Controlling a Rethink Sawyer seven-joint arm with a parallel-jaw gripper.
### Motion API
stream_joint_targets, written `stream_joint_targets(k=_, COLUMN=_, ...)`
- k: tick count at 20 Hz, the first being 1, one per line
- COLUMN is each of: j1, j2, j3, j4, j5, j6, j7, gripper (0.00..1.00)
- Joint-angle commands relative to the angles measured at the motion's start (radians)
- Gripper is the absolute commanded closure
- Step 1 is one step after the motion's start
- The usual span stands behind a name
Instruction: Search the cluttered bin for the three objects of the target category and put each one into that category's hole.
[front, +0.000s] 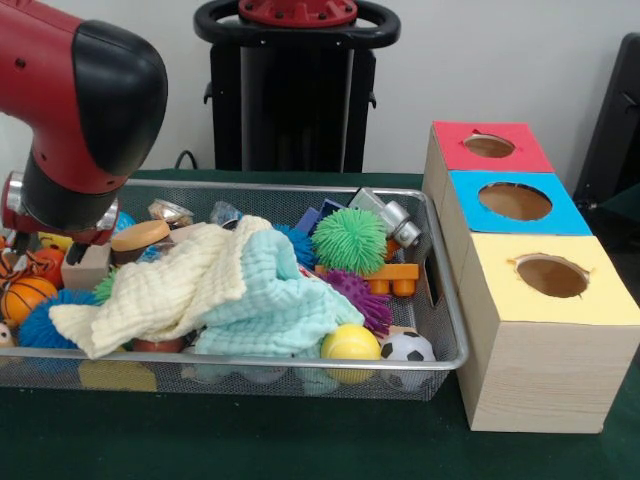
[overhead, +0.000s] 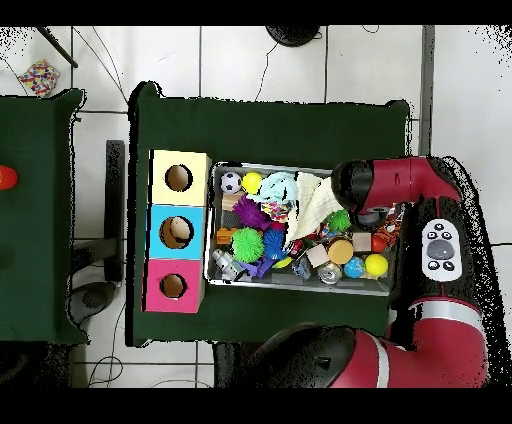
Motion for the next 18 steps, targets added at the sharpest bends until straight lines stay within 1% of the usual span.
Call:
stream_joint_targets(k=1, j1=0.022, j2=0.015, j3=0.010, j4=-0.016, j5=-0.097, j6=-0.040, j7=-0.194, gripper=0.00)
stream_joint_targets(k=9, j1=0.012, j2=0.021, j3=0.008, j4=0.000, j5=-0.095, j6=-0.043, j7=-0.183, gripper=0.00)
stream_joint_targets(k=13, j1=0.014, j2=0.038, j3=-0.001, j4=-0.014, j5=-0.097, j6=-0.030, j7=-0.178, gripper=0.00)
stream_joint_targets(k=18, j1=0.003, j2=0.064, j3=-0.005, j4=-0.023, j5=-0.115, j6=-0.065, j7=-0.172, gripper=0.00)
